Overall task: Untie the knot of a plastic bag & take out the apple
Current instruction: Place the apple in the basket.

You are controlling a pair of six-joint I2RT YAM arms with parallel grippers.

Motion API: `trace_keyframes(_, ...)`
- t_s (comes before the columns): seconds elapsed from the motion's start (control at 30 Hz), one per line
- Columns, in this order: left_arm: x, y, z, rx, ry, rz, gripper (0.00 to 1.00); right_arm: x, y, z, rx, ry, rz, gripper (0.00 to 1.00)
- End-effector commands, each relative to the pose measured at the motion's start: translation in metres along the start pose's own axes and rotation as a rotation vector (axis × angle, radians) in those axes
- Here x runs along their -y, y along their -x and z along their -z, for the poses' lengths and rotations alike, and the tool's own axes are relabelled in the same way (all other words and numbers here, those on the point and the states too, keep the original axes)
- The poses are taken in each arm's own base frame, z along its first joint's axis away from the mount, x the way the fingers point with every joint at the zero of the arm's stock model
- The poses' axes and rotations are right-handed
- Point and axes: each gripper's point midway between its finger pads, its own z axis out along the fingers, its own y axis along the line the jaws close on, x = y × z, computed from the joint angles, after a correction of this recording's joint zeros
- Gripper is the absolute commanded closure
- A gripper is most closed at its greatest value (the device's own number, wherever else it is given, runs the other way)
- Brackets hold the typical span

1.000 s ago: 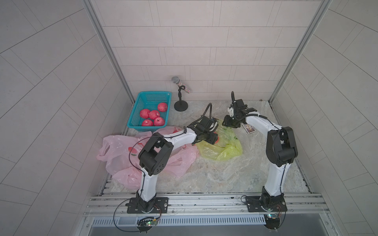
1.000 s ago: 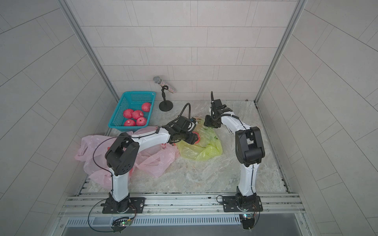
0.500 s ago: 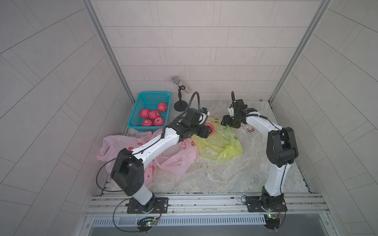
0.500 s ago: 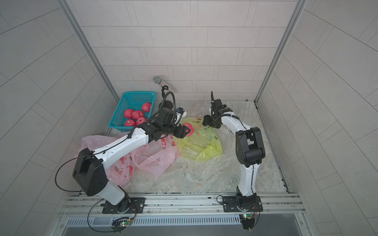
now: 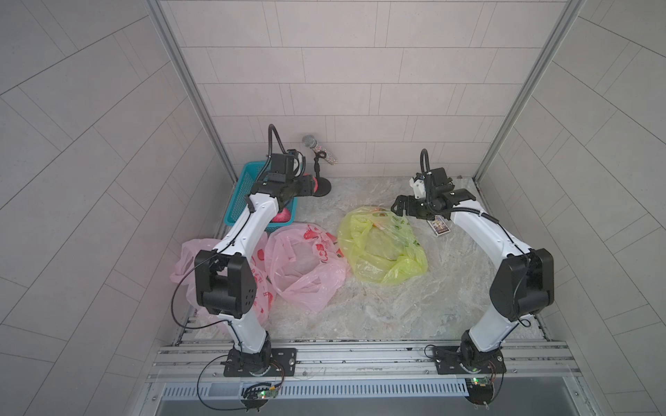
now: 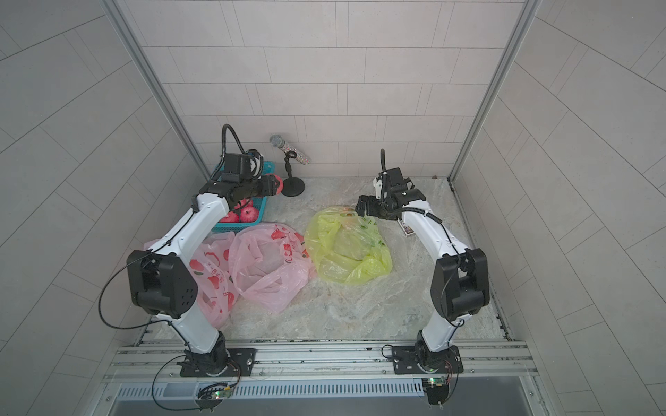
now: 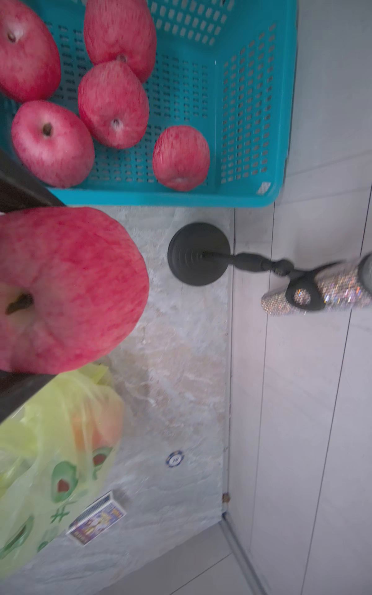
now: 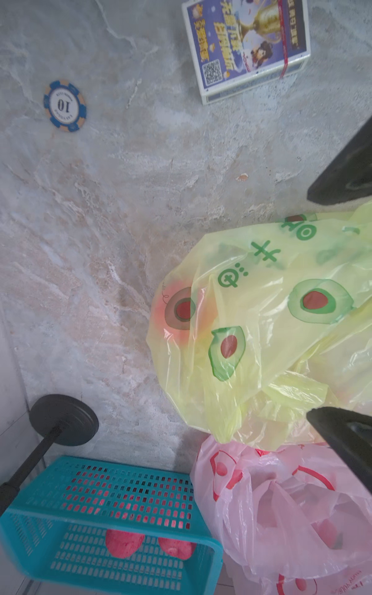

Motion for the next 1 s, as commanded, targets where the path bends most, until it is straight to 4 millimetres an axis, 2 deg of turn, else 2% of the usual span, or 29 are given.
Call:
trace_keyframes(0.0, -0.050, 0.015, -0.013, 0.020, 0.107, 0.067, 0.36, -0.008, -0.016, 0.011, -0.046, 0.024, 0.041, 0.00)
trace_keyframes(0.2, -0.116, 0.027, -0.043, 0.044, 0.264, 0.106, 0.34, -0.023, -0.027, 0.019, -0.063, 0.071, 0.110, 0.00)
trace_keyframes(0.37, -0.154, 0.027, -0.067, 0.058, 0.346, 0.131, 0.33, -0.022, -0.036, 0.016, -0.090, 0.082, 0.127, 0.00)
trace_keyframes(0.67, -0.192, 0.030, -0.114, 0.090, 0.390, 0.173, 0.30, -0.020, -0.036, -0.003, -0.136, 0.087, 0.124, 0.00)
trace_keyframes(0.8, -0.196, 0.019, -0.138, 0.076, 0.373, 0.213, 0.30, -0.020, -0.031, -0.011, -0.155, 0.083, 0.126, 0.00)
trace_keyframes(0.97, -0.202, 0.000, -0.157, 0.045, 0.372, 0.235, 0.30, -0.020, -0.026, -0.019, -0.171, 0.079, 0.129, 0.00)
